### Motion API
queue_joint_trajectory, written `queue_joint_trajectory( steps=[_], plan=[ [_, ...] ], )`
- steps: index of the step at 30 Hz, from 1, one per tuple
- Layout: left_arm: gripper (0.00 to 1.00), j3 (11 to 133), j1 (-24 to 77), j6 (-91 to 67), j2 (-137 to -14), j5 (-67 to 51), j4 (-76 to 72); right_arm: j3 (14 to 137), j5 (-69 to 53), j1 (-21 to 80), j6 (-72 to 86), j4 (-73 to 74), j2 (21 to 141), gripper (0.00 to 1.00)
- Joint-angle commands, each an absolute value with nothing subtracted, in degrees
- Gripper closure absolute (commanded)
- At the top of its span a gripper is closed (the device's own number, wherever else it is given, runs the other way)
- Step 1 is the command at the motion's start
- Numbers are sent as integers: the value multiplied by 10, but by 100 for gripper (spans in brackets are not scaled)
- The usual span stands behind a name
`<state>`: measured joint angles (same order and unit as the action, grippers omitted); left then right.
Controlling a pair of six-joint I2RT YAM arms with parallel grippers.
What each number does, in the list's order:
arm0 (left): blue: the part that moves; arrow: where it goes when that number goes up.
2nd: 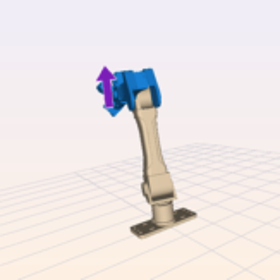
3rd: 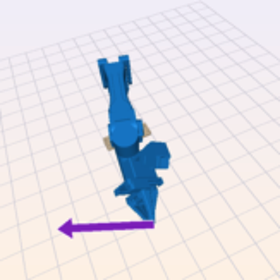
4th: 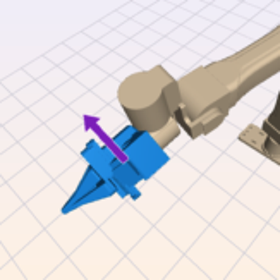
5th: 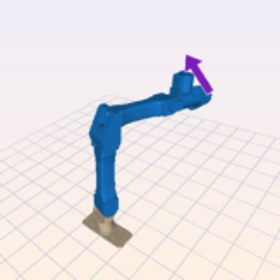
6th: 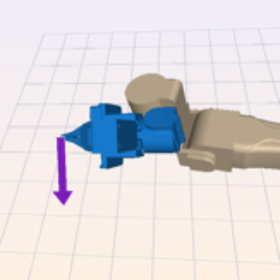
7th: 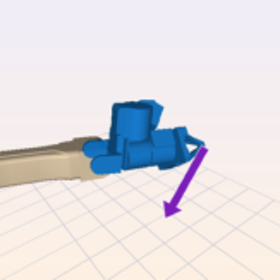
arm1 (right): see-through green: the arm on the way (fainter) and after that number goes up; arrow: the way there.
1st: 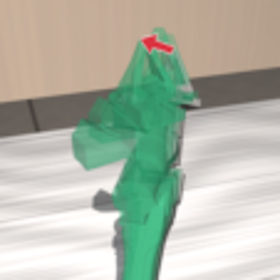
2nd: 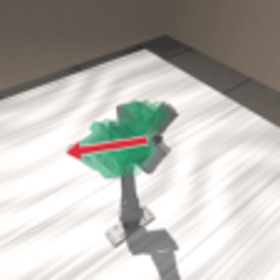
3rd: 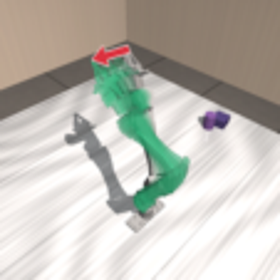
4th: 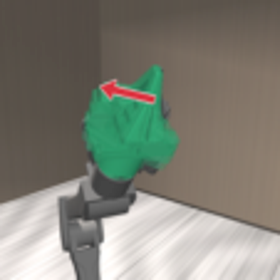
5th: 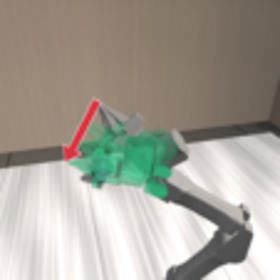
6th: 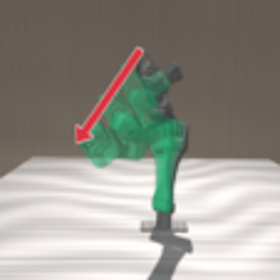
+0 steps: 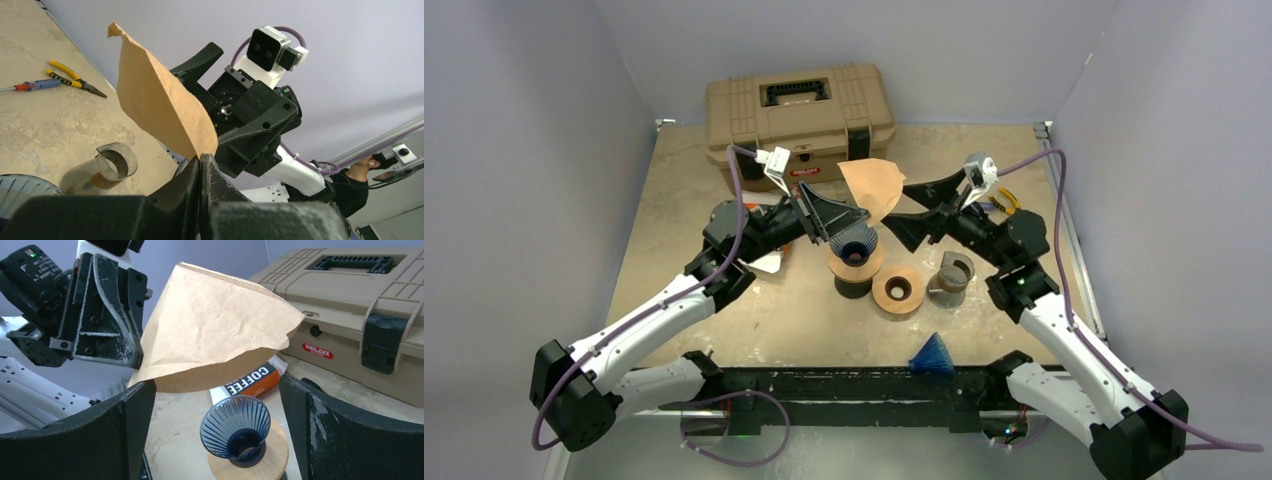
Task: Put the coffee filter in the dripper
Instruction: Place the coffee filter in the coffee dripper.
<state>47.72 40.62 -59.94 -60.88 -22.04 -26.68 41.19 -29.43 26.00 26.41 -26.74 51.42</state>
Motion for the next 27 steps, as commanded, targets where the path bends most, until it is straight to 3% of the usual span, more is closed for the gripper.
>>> queue_joint_trajectory(
  steps=[1,18,22,27],
  plan=[
    [100,509,405,-608,-603,-192,-243,432,-265,263,230,-238,503,4],
    [100,503,405,-677,-642,-231,-275,428,-249,289,204,-255,528,5],
    [100,504,405,-692,-650,-238,-285,420,-241,309,198,-268,527,8],
    [100,502,405,-710,-659,-243,-302,413,-240,319,195,-276,522,20]
  ],
)
